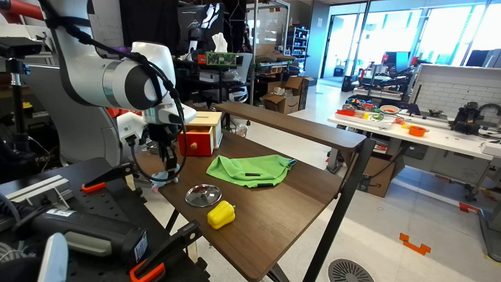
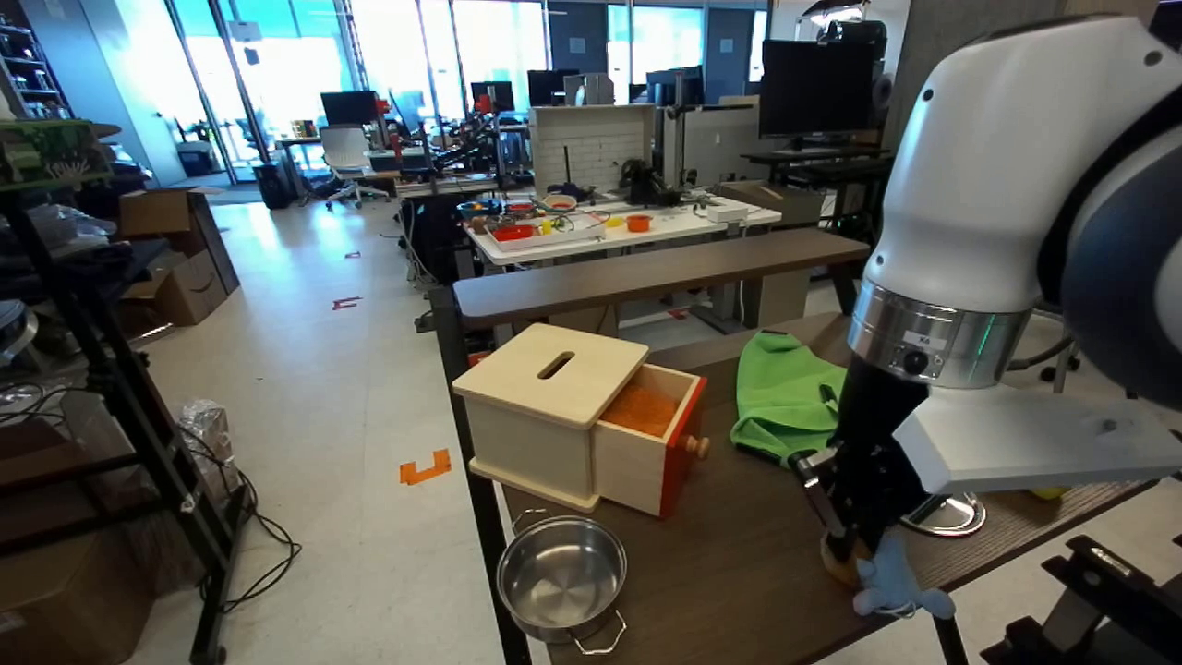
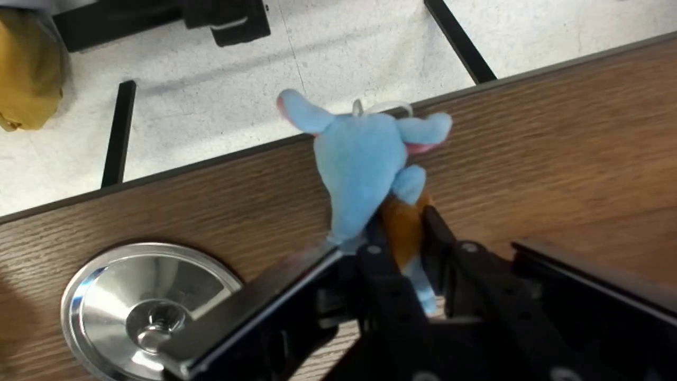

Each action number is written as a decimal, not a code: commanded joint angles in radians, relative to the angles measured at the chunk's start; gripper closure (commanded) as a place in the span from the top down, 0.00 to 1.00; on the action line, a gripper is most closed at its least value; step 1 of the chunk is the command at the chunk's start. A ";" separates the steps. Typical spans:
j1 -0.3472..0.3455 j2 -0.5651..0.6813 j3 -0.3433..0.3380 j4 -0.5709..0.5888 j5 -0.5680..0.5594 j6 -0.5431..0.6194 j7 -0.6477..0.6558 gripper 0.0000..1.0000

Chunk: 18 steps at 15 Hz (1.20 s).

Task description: Put the fluffy toy inside the chest drawer

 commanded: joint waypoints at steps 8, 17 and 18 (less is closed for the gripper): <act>0.026 -0.100 -0.001 0.008 0.375 -0.114 -0.278 0.01; 0.016 -0.268 0.019 0.011 0.453 -0.184 -0.292 0.01; 0.016 -0.272 0.019 0.022 0.462 -0.188 -0.292 0.01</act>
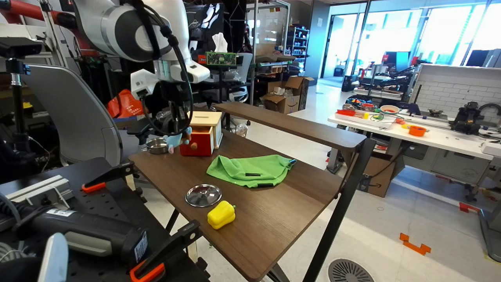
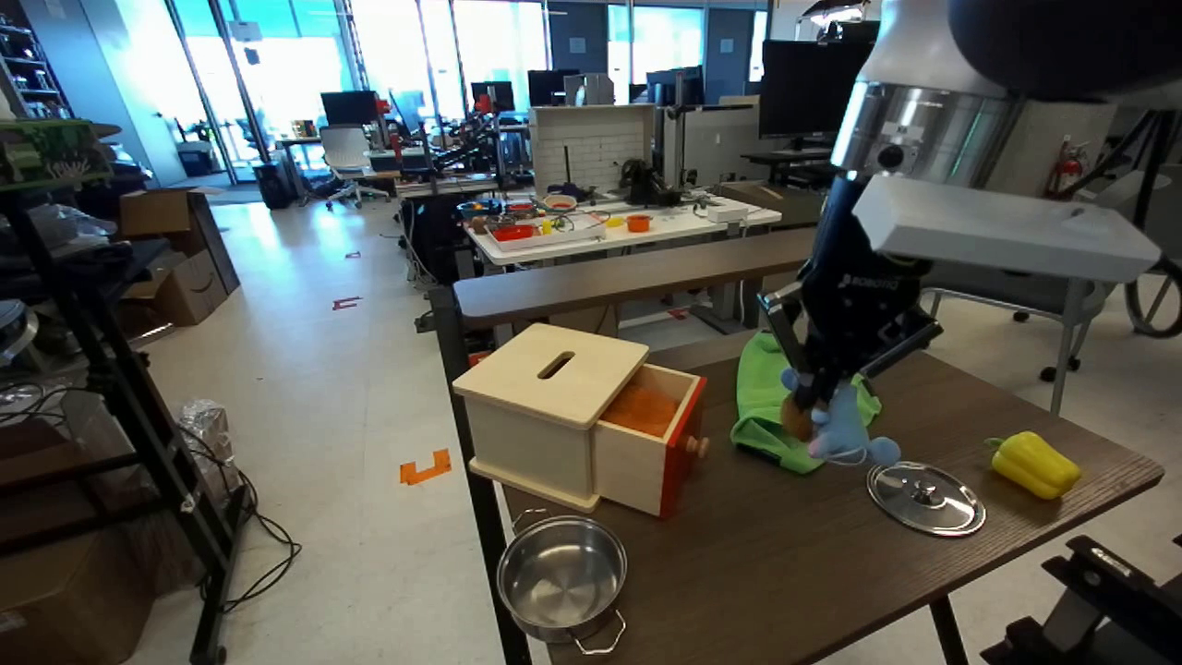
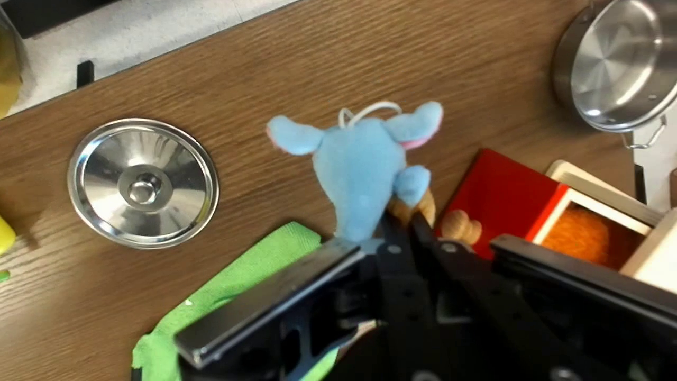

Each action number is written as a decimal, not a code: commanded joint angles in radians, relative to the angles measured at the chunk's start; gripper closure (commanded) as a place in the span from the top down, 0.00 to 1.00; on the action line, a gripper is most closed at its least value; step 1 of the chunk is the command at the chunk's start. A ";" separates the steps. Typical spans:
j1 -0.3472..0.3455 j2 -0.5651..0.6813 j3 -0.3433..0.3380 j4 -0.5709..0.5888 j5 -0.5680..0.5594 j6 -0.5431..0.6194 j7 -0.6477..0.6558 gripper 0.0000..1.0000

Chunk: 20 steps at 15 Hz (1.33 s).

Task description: Put the fluffy toy inside the chest drawer

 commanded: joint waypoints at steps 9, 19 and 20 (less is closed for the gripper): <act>-0.009 -0.006 0.017 0.138 0.093 -0.073 -0.022 0.01; -0.063 0.108 0.105 0.279 0.295 -0.057 -0.029 0.01; -0.063 0.124 0.104 0.295 0.313 -0.054 -0.021 0.01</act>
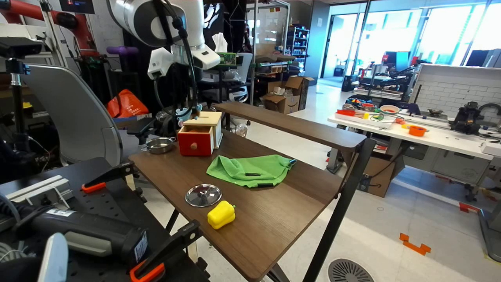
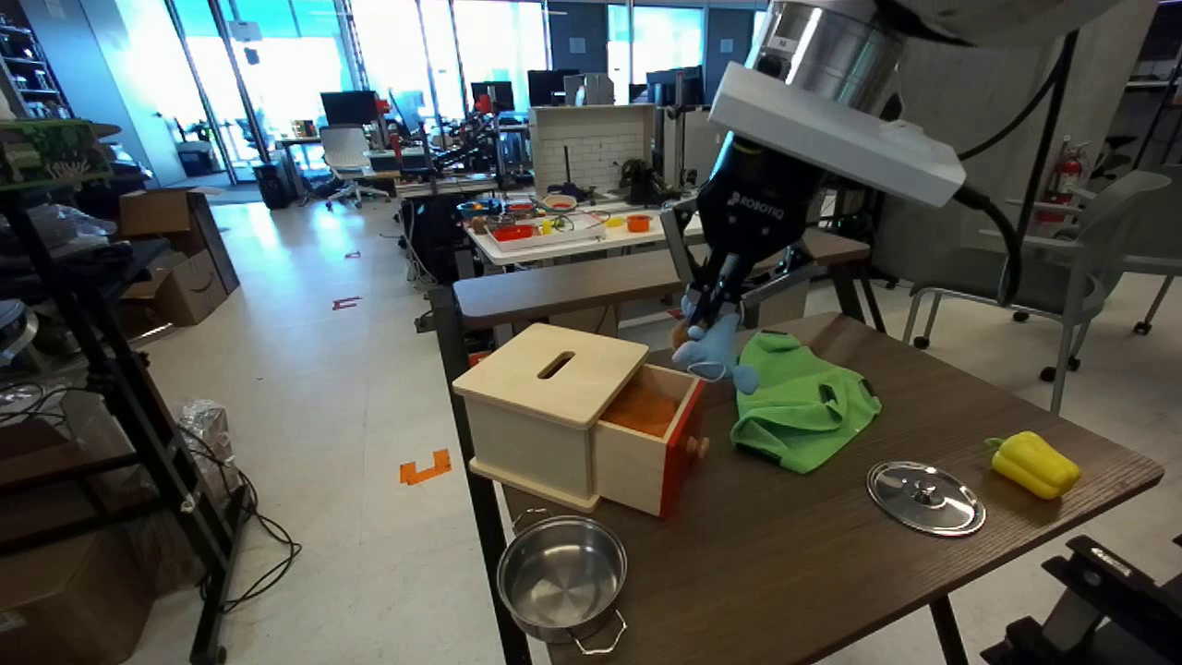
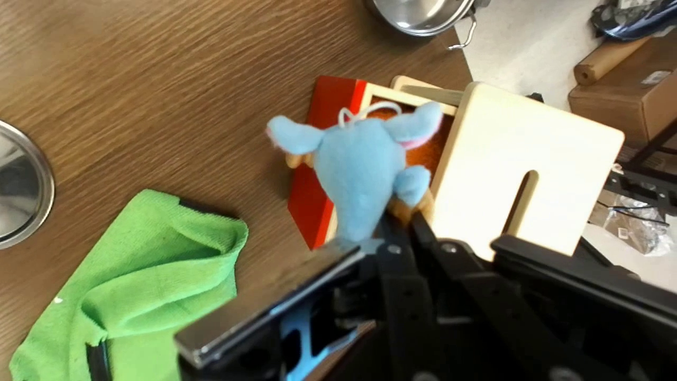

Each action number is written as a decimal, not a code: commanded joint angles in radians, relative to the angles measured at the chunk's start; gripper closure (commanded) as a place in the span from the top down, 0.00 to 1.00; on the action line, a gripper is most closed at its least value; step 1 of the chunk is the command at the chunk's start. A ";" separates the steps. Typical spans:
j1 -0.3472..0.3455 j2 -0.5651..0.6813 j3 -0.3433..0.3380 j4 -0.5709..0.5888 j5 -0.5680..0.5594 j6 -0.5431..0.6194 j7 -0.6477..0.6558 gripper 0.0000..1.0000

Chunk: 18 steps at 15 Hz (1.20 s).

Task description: Put the fluffy toy inside the chest drawer

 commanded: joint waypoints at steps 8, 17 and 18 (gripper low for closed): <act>-0.025 0.177 0.029 0.175 0.120 0.004 0.003 0.01; -0.015 0.278 0.021 0.273 0.130 -0.013 0.020 0.01; -0.016 0.286 0.021 0.282 0.131 -0.018 0.022 0.01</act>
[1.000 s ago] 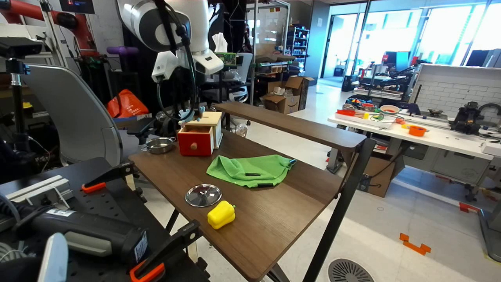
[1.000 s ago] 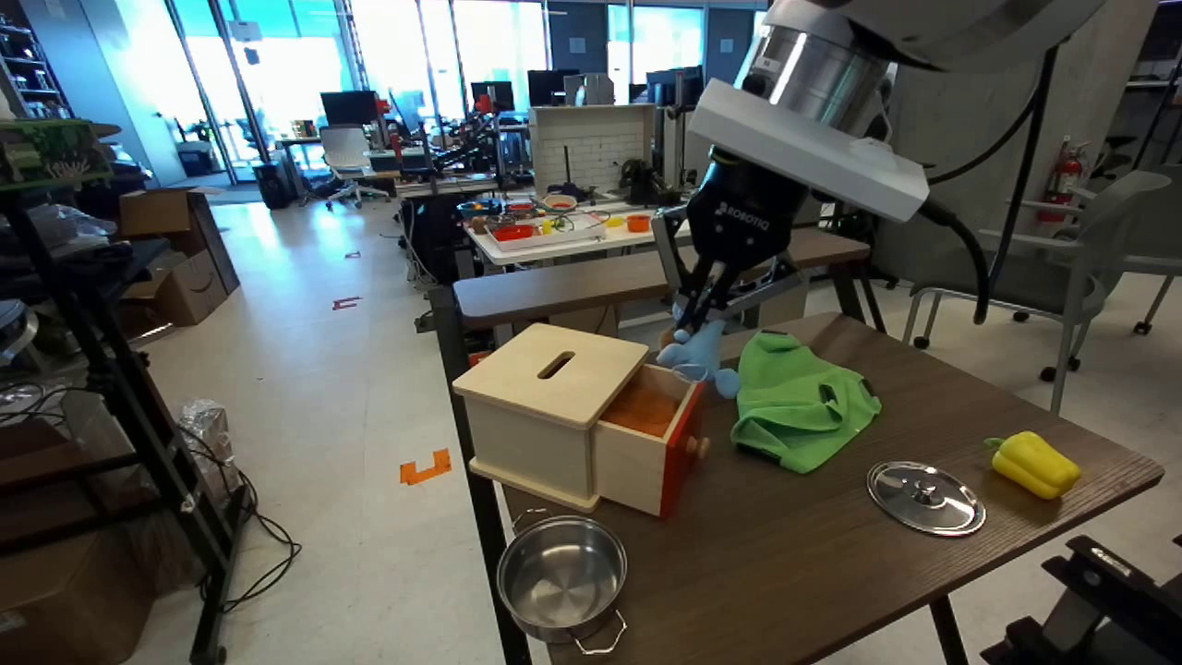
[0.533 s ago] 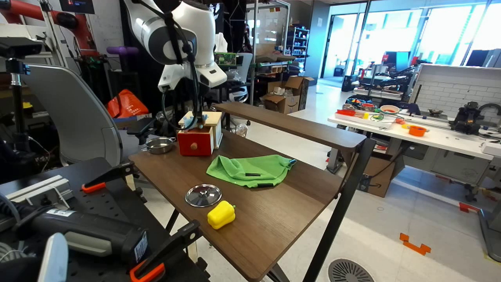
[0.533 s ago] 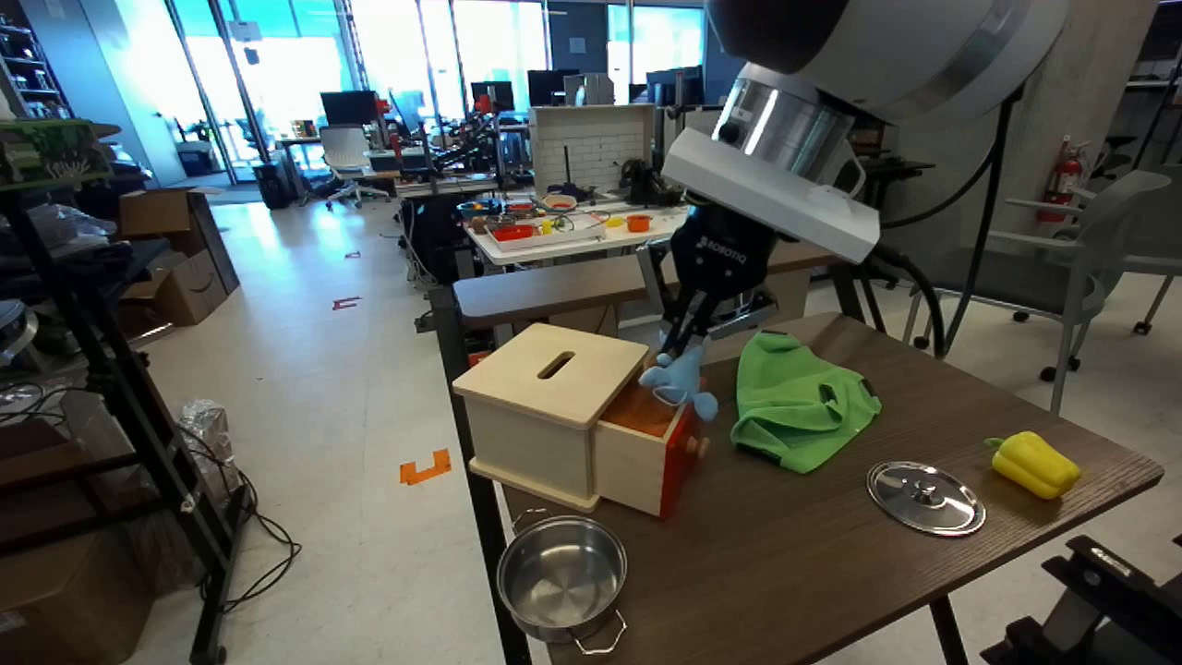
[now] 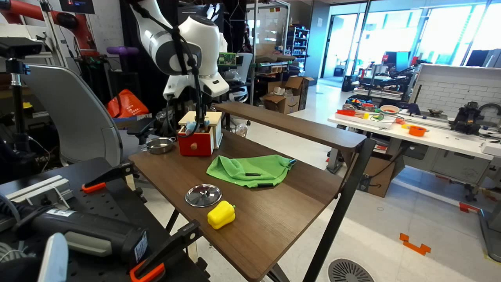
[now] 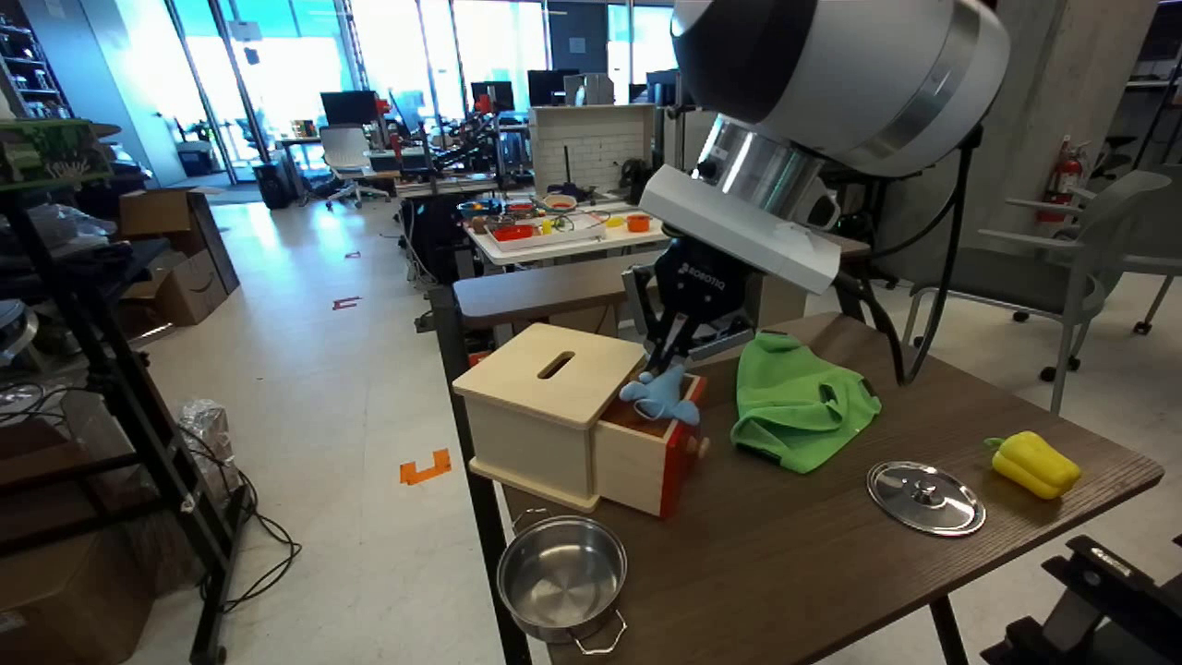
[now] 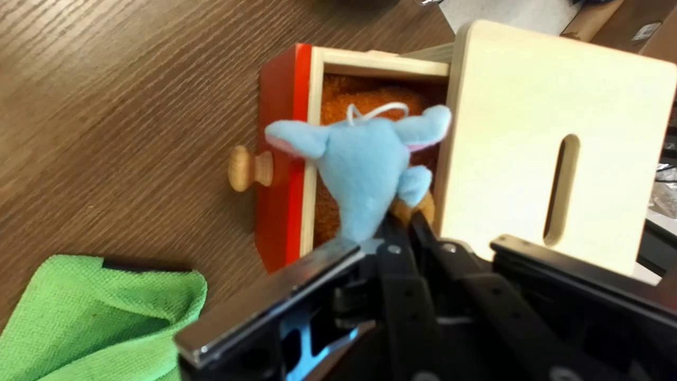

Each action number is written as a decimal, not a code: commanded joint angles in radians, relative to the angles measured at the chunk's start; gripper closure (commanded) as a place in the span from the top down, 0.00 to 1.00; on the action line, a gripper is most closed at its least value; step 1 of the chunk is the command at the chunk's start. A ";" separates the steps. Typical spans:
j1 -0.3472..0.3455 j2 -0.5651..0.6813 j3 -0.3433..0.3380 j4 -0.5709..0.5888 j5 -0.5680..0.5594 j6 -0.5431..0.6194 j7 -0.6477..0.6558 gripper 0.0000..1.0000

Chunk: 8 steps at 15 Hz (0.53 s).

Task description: Put the fluffy toy inside the chest drawer

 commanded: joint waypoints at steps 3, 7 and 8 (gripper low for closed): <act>-0.002 0.049 0.002 0.063 0.010 -0.044 0.013 0.32; -0.006 0.043 0.007 0.059 0.013 -0.052 0.007 0.61; -0.007 0.041 0.009 0.056 0.013 -0.053 0.005 0.67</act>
